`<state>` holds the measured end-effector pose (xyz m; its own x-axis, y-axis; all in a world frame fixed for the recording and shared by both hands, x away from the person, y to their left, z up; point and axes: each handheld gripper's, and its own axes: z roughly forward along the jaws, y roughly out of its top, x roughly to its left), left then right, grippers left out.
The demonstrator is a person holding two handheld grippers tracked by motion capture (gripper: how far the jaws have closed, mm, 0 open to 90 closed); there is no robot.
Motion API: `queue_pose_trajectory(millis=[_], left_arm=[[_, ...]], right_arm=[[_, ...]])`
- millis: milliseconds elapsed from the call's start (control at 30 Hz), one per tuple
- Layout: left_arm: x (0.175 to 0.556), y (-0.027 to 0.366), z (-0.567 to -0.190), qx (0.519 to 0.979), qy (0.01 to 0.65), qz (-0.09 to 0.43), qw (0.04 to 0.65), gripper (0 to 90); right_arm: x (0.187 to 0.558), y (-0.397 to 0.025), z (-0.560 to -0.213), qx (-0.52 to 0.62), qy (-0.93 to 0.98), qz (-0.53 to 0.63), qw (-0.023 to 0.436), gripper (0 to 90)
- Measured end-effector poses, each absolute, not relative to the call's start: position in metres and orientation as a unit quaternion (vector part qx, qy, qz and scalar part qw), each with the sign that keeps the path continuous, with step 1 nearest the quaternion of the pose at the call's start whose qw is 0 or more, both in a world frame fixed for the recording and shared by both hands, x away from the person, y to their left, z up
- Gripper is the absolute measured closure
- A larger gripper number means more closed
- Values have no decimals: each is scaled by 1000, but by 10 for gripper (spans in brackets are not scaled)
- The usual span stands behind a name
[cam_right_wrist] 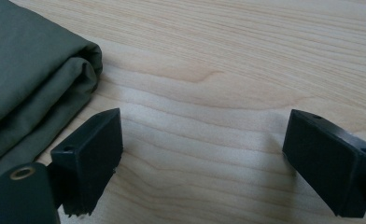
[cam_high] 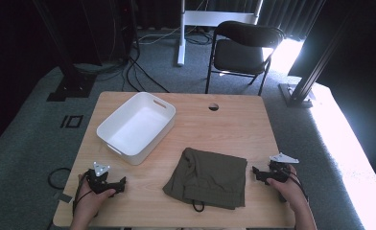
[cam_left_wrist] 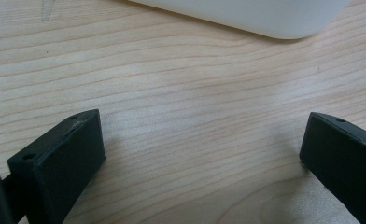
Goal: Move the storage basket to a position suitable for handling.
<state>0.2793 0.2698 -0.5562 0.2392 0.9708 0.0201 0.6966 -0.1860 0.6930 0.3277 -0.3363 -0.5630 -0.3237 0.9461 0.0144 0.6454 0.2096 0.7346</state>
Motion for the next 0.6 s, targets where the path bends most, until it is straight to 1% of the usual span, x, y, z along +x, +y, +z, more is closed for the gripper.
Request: queue_pose_trajectory(millis=[367, 600], left_arm=[[277, 271, -556, 737, 562, 236, 292, 12], [278, 270, -555, 743, 557, 235, 288, 11]], right_arm=[[338, -334, -562, 540, 741, 325, 233, 121], [352, -334, -552, 536, 737, 333, 241, 121]])
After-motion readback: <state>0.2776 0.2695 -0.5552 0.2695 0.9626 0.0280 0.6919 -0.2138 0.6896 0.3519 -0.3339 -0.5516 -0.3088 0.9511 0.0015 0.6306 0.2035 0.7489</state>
